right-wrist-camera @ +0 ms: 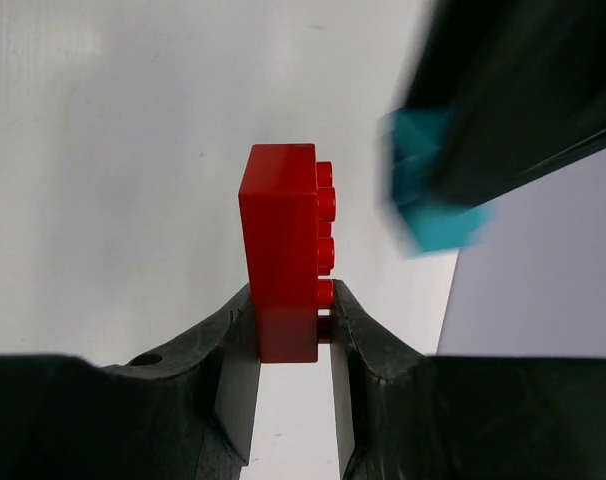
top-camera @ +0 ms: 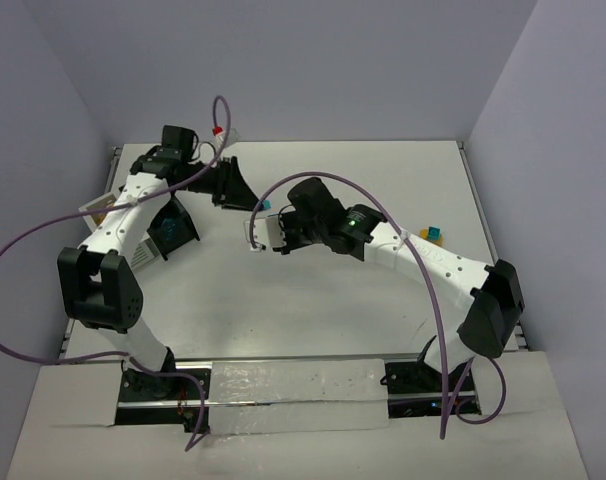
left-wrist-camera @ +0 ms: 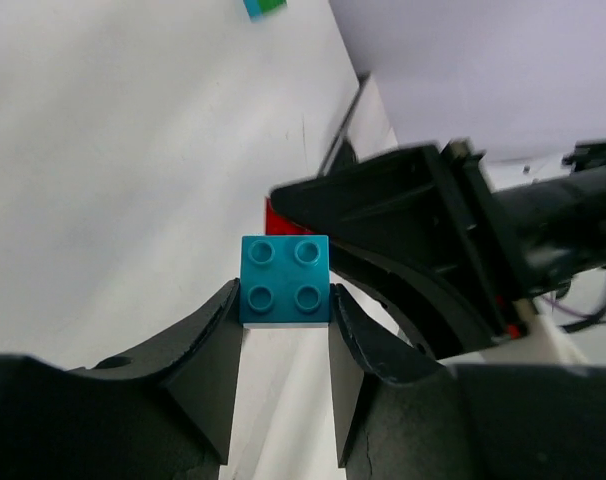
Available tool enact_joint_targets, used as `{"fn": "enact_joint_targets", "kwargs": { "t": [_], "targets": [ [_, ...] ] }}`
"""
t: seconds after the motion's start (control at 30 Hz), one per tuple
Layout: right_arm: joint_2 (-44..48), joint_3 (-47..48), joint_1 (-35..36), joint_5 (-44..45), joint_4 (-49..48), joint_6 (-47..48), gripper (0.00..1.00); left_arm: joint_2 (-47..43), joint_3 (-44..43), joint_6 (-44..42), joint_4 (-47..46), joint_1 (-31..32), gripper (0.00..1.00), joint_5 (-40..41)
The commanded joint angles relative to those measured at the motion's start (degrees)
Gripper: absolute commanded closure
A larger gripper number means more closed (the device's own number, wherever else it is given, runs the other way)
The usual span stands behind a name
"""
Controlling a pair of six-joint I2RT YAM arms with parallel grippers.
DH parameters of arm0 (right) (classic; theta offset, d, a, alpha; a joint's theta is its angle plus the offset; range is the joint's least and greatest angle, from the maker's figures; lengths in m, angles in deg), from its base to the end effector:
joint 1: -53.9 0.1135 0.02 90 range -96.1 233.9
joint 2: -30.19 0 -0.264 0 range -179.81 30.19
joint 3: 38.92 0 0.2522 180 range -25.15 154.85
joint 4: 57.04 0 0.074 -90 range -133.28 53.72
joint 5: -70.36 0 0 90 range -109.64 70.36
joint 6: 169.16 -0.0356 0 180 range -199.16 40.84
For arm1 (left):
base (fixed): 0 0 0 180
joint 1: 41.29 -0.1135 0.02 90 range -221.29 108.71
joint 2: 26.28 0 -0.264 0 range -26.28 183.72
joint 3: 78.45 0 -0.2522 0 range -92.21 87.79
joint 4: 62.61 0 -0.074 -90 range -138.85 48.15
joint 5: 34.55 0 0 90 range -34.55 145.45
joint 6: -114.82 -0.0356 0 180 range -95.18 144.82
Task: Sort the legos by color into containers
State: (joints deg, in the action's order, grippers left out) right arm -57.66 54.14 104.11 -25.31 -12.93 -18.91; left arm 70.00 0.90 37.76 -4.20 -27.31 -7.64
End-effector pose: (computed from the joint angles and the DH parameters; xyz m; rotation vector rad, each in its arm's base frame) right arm 0.2190 0.2684 0.3315 -1.8746 1.2367 0.0168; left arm 0.3351 -0.1161 0.3222 0.4878 2.3376 -1.5751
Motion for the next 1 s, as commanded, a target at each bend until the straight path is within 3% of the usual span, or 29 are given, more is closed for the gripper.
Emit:
{"fn": "enact_joint_targets", "kwargs": {
  "t": [0.0, 0.13, 0.2, 0.27, 0.33, 0.47, 0.57, 0.83, 0.97],
  "targets": [
    [4.07, -3.35, 1.07, -1.48, -1.69, 3.37, 1.00, -0.36, -6.17, 6.81, -9.95, -7.76, 1.00, -3.52],
    [5.15, -5.29, 1.74, -1.62, -2.84, 5.10, 1.00, -0.86, -6.53, 12.99, -17.83, -12.83, 1.00, -2.69],
    [4.74, -4.49, 1.72, -0.99, -2.80, 3.79, 1.00, -1.19, -10.06, 8.61, -12.29, -15.58, 1.00, 0.60],
    [3.26, -2.59, 1.41, -0.68, -1.83, 1.35, 1.00, -1.95, -13.47, -1.78, -2.15, -16.31, 1.00, 8.02],
    [2.49, -0.94, 0.85, -0.91, -1.20, -1.22, 1.00, -4.30, -11.74, -7.60, 1.74, -17.42, 1.00, 16.25],
    [1.13, 0.93, -0.10, -1.61, -1.25, -6.89, 1.00, -10.02, -2.91, -9.49, 2.96, -23.67, 1.00, 28.71],
    [0.43, 1.50, -0.79, -2.13, -1.40, -9.89, 1.00, -11.52, -0.91, -11.19, 5.51, -26.86, 1.00, 34.92],
    [-1.36, 3.86, -2.69, -3.01, -1.87, -16.76, 1.00, -9.66, 2.35, -15.83, 6.83, -28.04, 0.86, 41.38],
    [-1.53, 5.17, -3.18, -2.86, -1.44, -17.54, 1.00, -8.05, 2.26, -15.66, 5.37, -28.04, 0.83, 41.47]
  ]
}}
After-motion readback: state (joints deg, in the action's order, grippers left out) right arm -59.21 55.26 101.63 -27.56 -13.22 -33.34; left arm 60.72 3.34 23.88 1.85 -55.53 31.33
